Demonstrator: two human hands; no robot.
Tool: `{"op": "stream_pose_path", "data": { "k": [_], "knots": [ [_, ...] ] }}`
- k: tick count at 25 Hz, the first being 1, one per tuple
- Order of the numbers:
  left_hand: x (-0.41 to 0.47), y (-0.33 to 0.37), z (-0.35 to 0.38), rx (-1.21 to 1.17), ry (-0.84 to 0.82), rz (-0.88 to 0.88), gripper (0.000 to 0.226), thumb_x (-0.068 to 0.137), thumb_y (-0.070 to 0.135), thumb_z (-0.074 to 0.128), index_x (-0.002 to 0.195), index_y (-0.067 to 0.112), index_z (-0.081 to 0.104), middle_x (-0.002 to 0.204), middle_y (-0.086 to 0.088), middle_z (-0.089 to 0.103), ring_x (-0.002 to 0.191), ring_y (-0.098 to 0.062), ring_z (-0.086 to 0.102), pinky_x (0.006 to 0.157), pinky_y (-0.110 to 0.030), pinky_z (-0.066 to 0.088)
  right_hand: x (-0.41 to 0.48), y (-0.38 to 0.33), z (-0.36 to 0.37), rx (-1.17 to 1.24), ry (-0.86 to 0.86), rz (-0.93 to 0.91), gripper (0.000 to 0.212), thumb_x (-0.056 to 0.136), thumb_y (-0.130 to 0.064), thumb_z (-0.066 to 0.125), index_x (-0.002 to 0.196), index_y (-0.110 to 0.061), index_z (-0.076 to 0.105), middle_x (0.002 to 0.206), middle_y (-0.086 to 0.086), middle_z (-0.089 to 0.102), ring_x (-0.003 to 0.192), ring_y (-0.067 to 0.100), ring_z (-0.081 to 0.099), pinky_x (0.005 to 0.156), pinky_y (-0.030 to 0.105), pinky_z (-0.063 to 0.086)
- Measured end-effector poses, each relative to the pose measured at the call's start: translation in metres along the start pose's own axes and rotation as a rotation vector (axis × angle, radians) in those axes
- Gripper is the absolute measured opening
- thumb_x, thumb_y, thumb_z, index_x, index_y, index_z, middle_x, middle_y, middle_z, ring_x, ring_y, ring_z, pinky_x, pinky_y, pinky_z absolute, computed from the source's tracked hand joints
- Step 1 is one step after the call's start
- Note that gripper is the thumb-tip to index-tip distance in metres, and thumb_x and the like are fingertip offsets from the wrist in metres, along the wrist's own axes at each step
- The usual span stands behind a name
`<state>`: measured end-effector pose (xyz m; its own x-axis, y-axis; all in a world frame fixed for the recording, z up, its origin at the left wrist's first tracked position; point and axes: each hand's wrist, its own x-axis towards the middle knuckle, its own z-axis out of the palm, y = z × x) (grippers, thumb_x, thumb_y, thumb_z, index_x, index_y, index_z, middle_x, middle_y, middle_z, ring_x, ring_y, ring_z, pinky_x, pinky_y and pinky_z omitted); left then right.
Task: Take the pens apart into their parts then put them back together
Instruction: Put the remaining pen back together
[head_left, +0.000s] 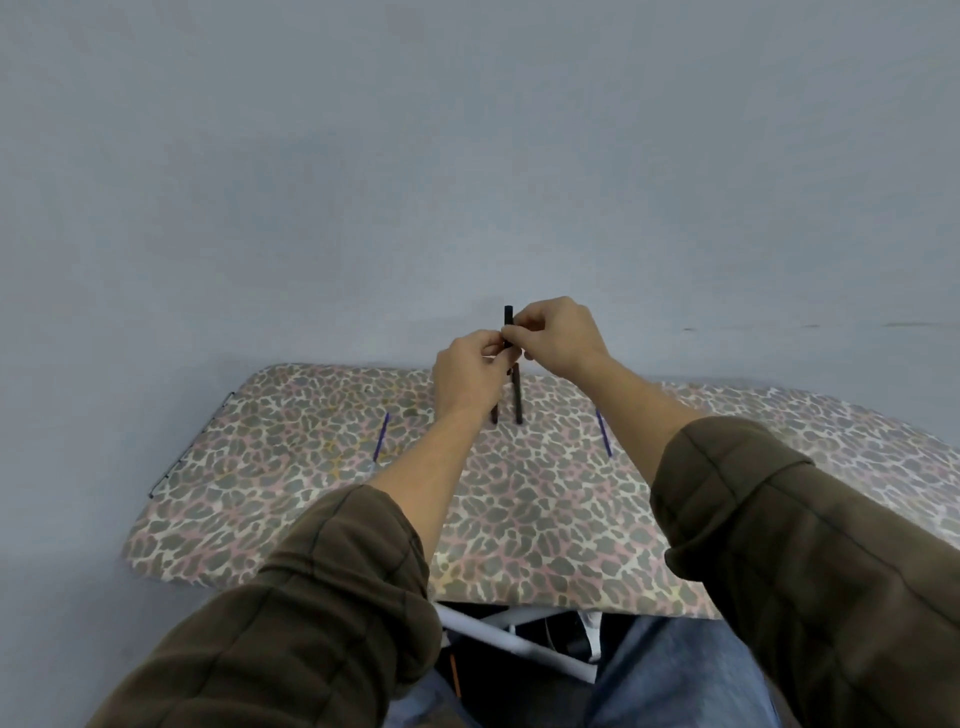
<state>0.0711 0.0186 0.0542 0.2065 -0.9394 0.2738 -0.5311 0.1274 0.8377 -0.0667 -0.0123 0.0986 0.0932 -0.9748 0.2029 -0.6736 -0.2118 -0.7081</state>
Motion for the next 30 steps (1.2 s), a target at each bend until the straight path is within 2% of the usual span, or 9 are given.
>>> {"op": "stream_pose_path", "data": {
  "k": [2, 5, 8, 11, 14, 17, 22, 24, 30],
  "knots": [
    [0.003, -0.005, -0.019, -0.005, 0.066, 0.001, 0.016, 0.091, 0.040, 0.073, 0.102, 0.029, 0.078, 0.082, 0.017, 0.075, 0.074, 0.007, 0.066, 0.074, -0.030, 0.059, 0.002, -0.017, 0.014, 0.012, -0.029, -0.055, 0.017, 0.094, -0.032, 0.074, 0.093, -0.018, 0.083, 0.077, -0.009, 0.074, 0.078, 0.012, 0.071, 0.072, 0.030, 0.057],
    [0.008, -0.016, -0.044, -0.010, 0.138, -0.010, 0.010, 0.093, 0.033, 0.071, 0.094, 0.025, 0.078, 0.069, 0.017, 0.070, 0.073, -0.005, 0.070, 0.071, -0.037, 0.060, 0.006, -0.042, 0.034, 0.031, -0.064, -0.097, 0.017, 0.094, -0.032, 0.074, 0.095, -0.018, 0.083, 0.086, -0.005, 0.077, 0.084, 0.012, 0.072, 0.078, 0.031, 0.059],
    [0.011, -0.030, -0.066, 0.030, 0.178, -0.030, 0.012, 0.094, 0.030, 0.069, 0.088, 0.022, 0.077, 0.069, 0.006, 0.072, 0.070, -0.017, 0.070, 0.067, -0.041, 0.059, 0.009, -0.062, 0.053, 0.065, -0.120, -0.102, 0.022, 0.092, -0.041, 0.076, 0.092, -0.020, 0.082, 0.083, -0.008, 0.076, 0.078, 0.010, 0.070, 0.075, 0.029, 0.058],
    [0.014, -0.053, -0.091, 0.030, 0.227, -0.061, 0.013, 0.095, 0.032, 0.070, 0.093, 0.022, 0.078, 0.075, 0.008, 0.074, 0.070, -0.013, 0.070, 0.070, -0.040, 0.059, 0.010, -0.080, 0.082, 0.112, -0.112, -0.063, 0.040, 0.094, -0.049, 0.065, 0.087, -0.013, 0.080, 0.084, 0.005, 0.078, 0.079, 0.025, 0.073, 0.074, 0.040, 0.061],
    [0.014, -0.077, -0.116, 0.030, 0.289, -0.093, 0.014, 0.094, 0.028, 0.071, 0.104, 0.020, 0.078, 0.084, 0.009, 0.076, 0.077, -0.011, 0.071, 0.076, -0.039, 0.060, 0.014, -0.087, 0.112, 0.082, -0.088, 0.047, 0.038, 0.096, -0.033, 0.059, 0.092, 0.001, 0.076, 0.090, 0.019, 0.077, 0.084, 0.036, 0.073, 0.078, 0.050, 0.063],
    [0.016, -0.099, -0.133, 0.068, 0.313, -0.121, 0.016, 0.093, 0.028, 0.071, 0.106, 0.020, 0.078, 0.083, 0.011, 0.075, 0.078, -0.009, 0.071, 0.077, -0.038, 0.060, 0.018, -0.089, 0.141, -0.066, -0.212, 0.177, 0.024, 0.093, -0.017, 0.059, 0.094, -0.002, 0.077, 0.088, 0.015, 0.078, 0.085, 0.032, 0.076, 0.081, 0.047, 0.064],
    [0.025, -0.130, -0.146, 0.066, 0.338, -0.158, 0.018, 0.093, 0.030, 0.072, 0.108, 0.022, 0.078, 0.083, 0.014, 0.074, 0.077, -0.006, 0.071, 0.078, -0.037, 0.061, 0.017, -0.085, 0.189, -0.263, -0.355, 0.255, 0.019, 0.097, -0.018, 0.059, 0.095, -0.006, 0.073, 0.087, 0.009, 0.077, 0.081, 0.024, 0.077, 0.080, 0.039, 0.065],
    [0.027, -0.135, -0.146, 0.066, 0.345, -0.153, 0.020, 0.092, 0.032, 0.073, 0.110, 0.023, 0.078, 0.087, 0.014, 0.076, 0.078, -0.005, 0.071, 0.078, -0.035, 0.061, 0.018, -0.082, 0.202, -0.327, -0.397, 0.269, 0.016, 0.096, -0.018, 0.060, 0.091, -0.007, 0.070, 0.085, 0.009, 0.074, 0.078, 0.024, 0.074, 0.073, 0.035, 0.063],
    [0.034, -0.156, -0.147, 0.033, 0.368, -0.139, 0.020, 0.091, 0.030, 0.076, 0.109, 0.022, 0.078, 0.089, 0.012, 0.077, 0.079, -0.004, 0.072, 0.078, -0.035, 0.062, 0.021, -0.079, 0.238, -0.451, -0.506, 0.317, 0.018, 0.088, -0.018, 0.070, 0.071, -0.014, 0.065, 0.061, 0.002, 0.067, 0.044, 0.015, 0.059, 0.038, 0.020, 0.043]
  ]
}}
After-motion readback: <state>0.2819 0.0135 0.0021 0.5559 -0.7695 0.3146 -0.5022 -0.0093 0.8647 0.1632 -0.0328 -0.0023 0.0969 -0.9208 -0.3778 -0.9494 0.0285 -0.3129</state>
